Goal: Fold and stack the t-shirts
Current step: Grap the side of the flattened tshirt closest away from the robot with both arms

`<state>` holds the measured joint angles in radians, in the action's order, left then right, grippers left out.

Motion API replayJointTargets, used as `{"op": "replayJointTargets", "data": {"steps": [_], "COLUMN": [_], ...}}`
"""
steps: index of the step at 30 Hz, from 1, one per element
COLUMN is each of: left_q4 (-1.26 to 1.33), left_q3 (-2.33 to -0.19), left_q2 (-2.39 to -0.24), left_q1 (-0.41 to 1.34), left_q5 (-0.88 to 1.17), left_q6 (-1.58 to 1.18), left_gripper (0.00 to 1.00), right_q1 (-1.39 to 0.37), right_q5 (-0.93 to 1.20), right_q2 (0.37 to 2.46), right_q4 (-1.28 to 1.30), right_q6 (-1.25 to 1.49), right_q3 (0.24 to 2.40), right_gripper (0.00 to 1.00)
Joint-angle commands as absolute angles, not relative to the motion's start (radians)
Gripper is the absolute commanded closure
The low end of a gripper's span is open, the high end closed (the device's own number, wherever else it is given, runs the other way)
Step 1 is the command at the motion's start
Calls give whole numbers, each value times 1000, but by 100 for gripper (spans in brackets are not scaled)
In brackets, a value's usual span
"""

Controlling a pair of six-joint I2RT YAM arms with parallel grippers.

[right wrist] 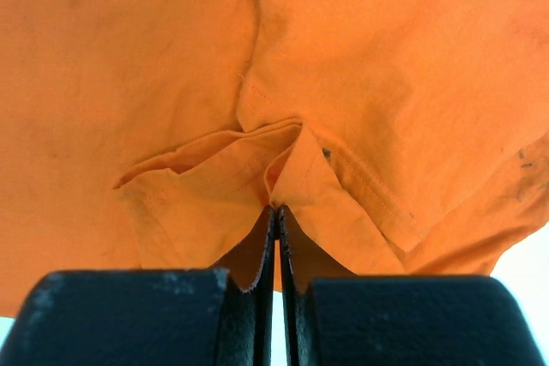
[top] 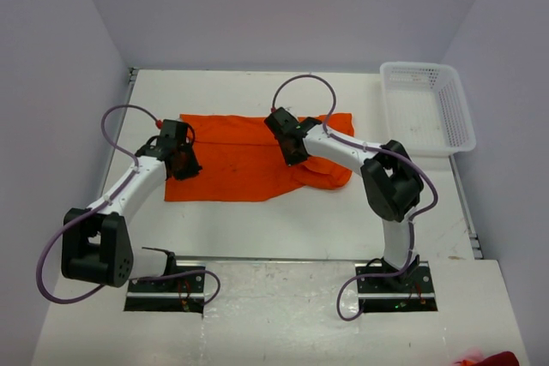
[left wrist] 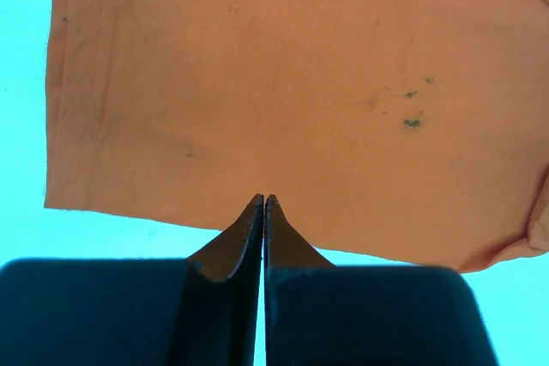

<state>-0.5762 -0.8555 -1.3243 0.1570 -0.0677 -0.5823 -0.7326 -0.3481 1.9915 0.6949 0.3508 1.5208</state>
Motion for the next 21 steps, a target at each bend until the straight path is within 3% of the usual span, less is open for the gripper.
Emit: {"op": "replayJointTargets", "data": {"steps": [1,4,6,8,21], "left_q4": [-618,-659,-672,-690,-712], "left_q3": [-879,-888,-881,-881,-877], "left_q2": [-1345,-1371,-1371,-1387,-1485], "left_q1": [141,124,92,43,-94], "left_q5": [-86,-100,-81,-69,-67], "left_q6": [-580,-578,-584,-587,-546], "left_gripper": [100,74,72,62,59], "right_q1": [-730,-735,-735,-738,-744], "right_q5": [-341,-324,-310,-293,-255], "right_q2": [1896,1862,1827,1801,1750], "right_q4": [677,663,650,638,584], "right_q6": [362,364,364,361,359], "right_q3": [1509,1476,1442,1418,1339], "right_gripper": [100,100,100,100,100]}}
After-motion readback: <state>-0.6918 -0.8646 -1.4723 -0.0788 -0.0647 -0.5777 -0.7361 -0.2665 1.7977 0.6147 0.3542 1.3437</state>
